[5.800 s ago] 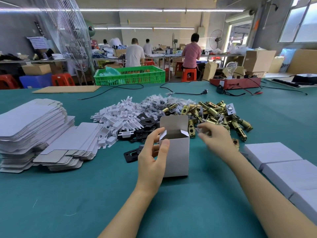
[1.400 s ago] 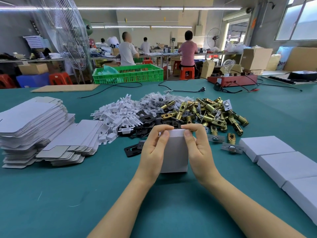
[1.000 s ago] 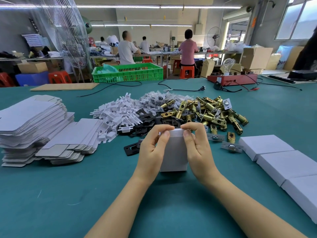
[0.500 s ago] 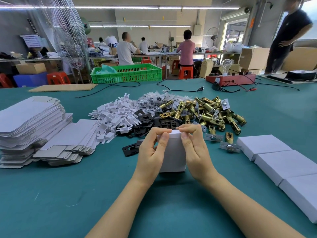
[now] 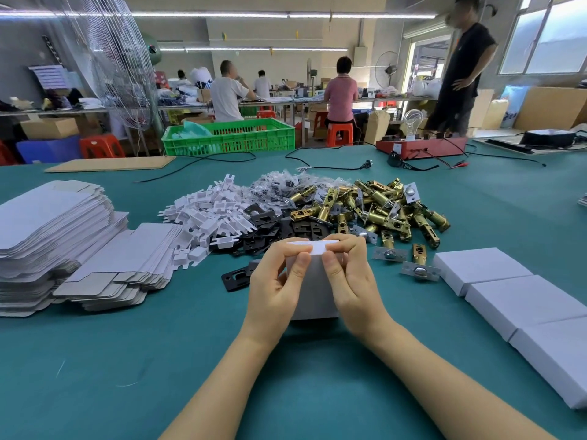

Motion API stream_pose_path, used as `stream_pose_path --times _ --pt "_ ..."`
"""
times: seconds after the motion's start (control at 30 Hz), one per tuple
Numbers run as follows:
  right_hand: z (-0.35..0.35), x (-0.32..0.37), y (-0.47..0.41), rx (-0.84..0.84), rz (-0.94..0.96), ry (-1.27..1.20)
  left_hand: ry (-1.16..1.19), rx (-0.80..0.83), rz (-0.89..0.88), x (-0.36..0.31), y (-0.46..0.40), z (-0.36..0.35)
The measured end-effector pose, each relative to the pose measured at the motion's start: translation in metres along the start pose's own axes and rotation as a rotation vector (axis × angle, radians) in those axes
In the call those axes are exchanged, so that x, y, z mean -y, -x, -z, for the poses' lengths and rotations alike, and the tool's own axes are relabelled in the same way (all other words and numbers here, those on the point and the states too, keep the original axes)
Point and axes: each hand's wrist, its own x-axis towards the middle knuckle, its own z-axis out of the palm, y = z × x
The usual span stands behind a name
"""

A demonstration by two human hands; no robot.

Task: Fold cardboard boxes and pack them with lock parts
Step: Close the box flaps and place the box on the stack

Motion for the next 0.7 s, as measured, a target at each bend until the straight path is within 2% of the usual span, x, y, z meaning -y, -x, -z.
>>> stream_pose_path --times 0.23,0.37,0.47,0.57,0.63,0.7 --pt "0.000 0.000 0.000 -0.047 -0.058 0.090 0.063 -0.012 0.148 0.006 0.004 -0.002" --pt "0.004 0.000 -0.003 -0.078 -0.075 0.099 0.100 0.080 0.400 0.008 -0.001 0.000" --pt "0.010 -0.004 -0.009 -0.145 -0.255 -0.056 0.079 0.156 0.449 0.012 -0.002 0.000" --pt "0.019 -0.008 -0.012 -0.221 -0.535 -0.247 0.024 0.147 0.490 0.015 -0.003 -0.002" --pt "0.021 -0.011 -0.012 -0.149 -0.644 -0.122 0.017 0.123 0.540 0.017 -0.003 -0.003" --pt "0.020 -0.011 -0.011 -0.015 -0.549 0.197 -0.022 0.099 0.562 0.020 -0.003 -0.001"
